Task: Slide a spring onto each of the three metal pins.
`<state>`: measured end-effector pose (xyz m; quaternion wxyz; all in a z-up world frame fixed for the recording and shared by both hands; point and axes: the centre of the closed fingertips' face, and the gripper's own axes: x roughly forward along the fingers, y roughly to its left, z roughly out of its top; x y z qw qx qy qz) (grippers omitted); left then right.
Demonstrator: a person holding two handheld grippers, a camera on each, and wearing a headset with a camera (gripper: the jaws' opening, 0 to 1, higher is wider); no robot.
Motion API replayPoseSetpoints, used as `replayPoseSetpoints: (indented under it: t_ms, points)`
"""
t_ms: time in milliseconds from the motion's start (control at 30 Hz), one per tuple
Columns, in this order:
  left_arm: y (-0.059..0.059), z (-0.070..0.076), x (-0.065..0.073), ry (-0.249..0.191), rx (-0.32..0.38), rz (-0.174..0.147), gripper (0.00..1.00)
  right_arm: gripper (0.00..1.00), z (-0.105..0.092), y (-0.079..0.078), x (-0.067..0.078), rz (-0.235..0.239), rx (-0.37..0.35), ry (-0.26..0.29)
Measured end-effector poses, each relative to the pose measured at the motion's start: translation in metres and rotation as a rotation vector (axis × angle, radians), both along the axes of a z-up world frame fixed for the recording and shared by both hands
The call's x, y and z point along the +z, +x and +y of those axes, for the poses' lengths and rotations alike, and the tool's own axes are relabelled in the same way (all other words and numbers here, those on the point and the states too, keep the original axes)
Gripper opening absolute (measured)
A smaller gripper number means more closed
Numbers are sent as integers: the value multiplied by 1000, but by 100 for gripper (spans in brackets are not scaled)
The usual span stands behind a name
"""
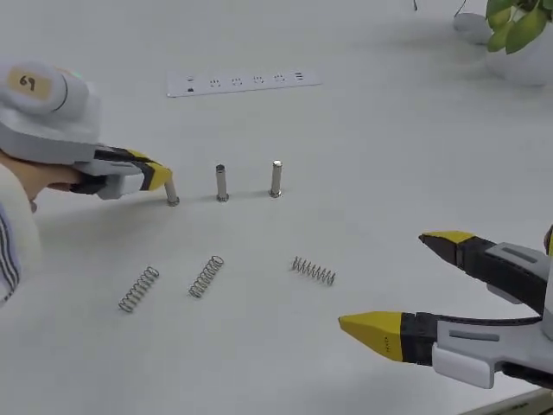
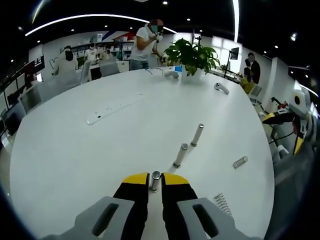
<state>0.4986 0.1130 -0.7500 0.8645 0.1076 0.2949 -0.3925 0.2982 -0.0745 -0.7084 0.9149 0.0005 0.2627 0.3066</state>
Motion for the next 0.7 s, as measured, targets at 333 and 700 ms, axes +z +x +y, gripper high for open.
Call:
replayPoseSetpoints:
  t_ms: [333,700]
  points:
    - [-4,7,-4,18,14,12,7,85,-1,-4,-3,7,3,-9]
    - [-14,21,-8,8,49,21,15,85,1,-6,-3,8,10,-11]
